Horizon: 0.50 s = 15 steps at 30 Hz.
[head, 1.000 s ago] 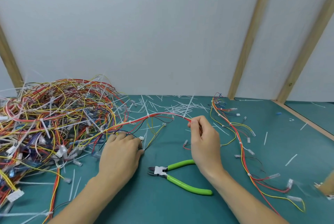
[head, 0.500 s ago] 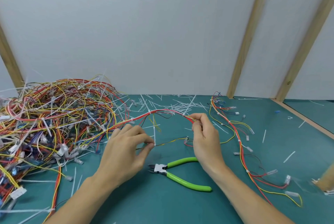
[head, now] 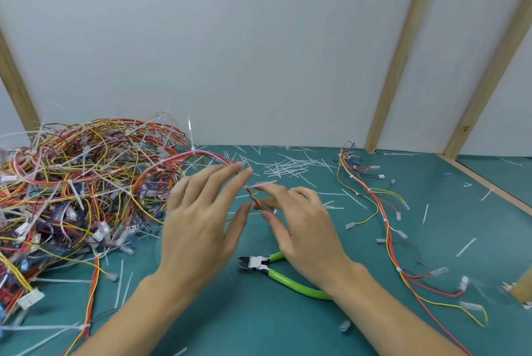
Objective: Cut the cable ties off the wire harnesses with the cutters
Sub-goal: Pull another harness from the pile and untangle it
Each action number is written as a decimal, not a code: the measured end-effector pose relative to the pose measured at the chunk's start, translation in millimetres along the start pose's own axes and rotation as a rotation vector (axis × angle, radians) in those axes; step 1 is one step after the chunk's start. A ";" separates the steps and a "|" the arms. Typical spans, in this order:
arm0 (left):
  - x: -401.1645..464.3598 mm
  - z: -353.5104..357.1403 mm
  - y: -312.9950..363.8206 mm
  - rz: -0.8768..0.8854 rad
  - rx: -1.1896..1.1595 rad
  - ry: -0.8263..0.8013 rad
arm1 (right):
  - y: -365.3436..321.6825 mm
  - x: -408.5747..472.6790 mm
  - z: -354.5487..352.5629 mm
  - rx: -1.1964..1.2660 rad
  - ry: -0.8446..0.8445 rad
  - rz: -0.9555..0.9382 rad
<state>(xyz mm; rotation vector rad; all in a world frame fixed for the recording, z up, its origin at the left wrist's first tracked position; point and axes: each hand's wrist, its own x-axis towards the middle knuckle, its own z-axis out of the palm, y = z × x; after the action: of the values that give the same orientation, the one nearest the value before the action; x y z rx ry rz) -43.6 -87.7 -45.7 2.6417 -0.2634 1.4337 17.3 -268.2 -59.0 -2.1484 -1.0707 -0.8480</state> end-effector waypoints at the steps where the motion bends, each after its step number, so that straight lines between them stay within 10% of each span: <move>1: 0.6 -1.2 -1.0 -0.001 0.032 0.019 | -1.0 -0.1 -0.1 -0.004 0.002 -0.012; 15: -9.0 18.3 -12.3 -0.362 -0.453 -0.142 | 17.2 -5.6 5.1 0.067 0.096 0.363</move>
<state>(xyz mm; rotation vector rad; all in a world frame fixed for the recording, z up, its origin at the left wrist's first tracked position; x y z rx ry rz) -30.8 -78.4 -63.5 2.2725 -0.0988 0.9443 30.5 -275.8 -70.2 -2.1325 -0.6247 -0.7228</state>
